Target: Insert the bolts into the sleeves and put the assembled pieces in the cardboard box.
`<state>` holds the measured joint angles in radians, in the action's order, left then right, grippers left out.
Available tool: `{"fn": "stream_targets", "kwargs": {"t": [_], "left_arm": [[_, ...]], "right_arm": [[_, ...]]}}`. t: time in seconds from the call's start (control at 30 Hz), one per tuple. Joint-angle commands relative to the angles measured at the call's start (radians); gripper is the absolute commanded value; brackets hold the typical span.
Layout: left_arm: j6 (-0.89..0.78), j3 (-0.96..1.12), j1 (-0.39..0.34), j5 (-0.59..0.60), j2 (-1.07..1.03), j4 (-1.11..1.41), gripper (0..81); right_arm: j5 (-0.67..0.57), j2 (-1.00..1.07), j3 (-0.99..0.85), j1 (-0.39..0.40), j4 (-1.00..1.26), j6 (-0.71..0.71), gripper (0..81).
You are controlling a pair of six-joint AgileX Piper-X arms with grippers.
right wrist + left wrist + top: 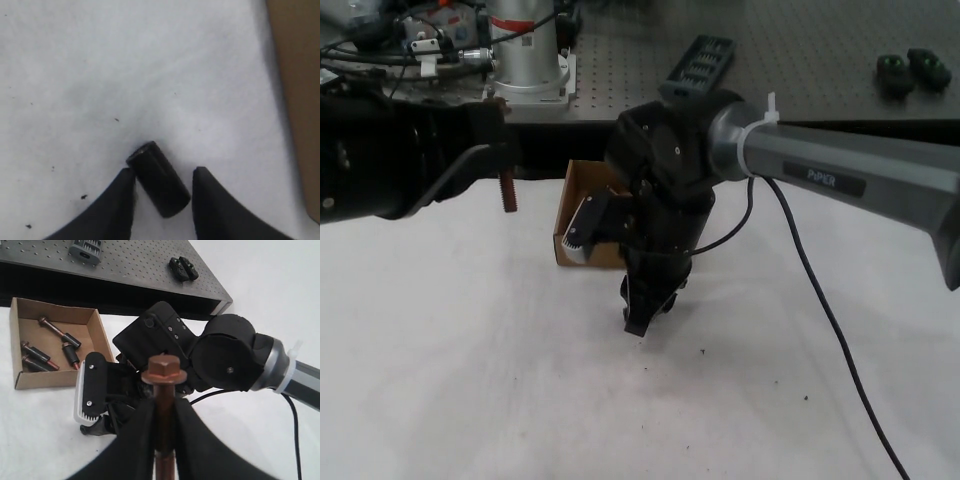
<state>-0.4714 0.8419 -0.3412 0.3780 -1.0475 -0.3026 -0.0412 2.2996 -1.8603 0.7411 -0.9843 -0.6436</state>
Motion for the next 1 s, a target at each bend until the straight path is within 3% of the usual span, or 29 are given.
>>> {"fn": "stream_targets", "kwargs": {"t": [0.0,0.4,0.97], "left_arm": [[-0.009,0.006,0.0,0.002,0.013,0.021,0.6],[-0.009,0.006,0.0,0.001,0.016,0.035,0.6],[-0.009,0.006,0.0,0.001,0.019,0.036,0.6]], "right_arm": [[-0.021,0.004,-0.008,0.003,0.014,-0.009,26.1],[-0.021,0.04,-0.008,0.017,-0.037,0.062,25.9],[-0.013,0.042,-0.008,-0.019,-0.121,0.037,25.9]]}}
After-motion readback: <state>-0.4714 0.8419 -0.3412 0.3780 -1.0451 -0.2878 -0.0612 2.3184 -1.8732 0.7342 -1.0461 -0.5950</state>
